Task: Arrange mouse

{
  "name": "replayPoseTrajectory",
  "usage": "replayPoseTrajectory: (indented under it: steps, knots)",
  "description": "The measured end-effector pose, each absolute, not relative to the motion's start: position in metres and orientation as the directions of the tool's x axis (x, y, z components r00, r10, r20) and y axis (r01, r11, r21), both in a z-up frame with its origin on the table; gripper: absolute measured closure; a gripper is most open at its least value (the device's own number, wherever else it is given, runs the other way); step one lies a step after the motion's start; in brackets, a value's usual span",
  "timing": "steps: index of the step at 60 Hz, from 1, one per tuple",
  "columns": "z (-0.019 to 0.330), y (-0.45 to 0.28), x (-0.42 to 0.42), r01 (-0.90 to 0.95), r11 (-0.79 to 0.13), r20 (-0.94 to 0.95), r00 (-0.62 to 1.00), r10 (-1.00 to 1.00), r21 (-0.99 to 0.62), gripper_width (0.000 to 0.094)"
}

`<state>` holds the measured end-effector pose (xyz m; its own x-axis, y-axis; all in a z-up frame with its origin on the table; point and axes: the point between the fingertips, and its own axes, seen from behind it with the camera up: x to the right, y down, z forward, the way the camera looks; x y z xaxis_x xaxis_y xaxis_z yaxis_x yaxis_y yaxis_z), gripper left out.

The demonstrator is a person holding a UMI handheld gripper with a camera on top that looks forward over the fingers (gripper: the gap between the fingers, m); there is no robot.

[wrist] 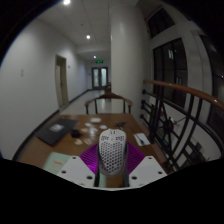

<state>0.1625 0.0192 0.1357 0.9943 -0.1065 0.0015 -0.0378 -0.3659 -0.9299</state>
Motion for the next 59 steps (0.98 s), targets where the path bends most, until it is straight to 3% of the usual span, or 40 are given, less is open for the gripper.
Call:
replayPoseTrajectory:
  steps: [4,8,19,29,40,45,49,59]
  knots:
    - [0.157,0.011,0.109,-0.059,-0.339,-0.040,0.997,-0.066,-0.939,0.0585]
    - [0.149,0.012,0.052,-0.060,-0.353,-0.065,0.998,0.003,-0.934,0.0585]
    - [0.037,0.007,0.009,-0.040,-0.541,-0.048,0.999,0.001,-0.840,0.0588]
    - [-0.014,0.003,0.012,-0.019,-0.616,-0.018,1.000,-0.007,-0.788,0.0582]
    - [-0.015,-0.002,0.010,0.012,-0.642,-0.017,0.999,0.039,-0.767,0.0394]
    - [-0.007,-0.023,0.013,0.058,-0.659,0.004,0.997,0.083,-0.750,0.0216]
    - [0.009,-0.043,0.013,0.112,-0.637,0.021,0.989,0.149,-0.763,0.0128]
    - [0.047,-0.102,0.043,0.160,-0.596,0.032,0.975,0.220,-0.786,0.0104]
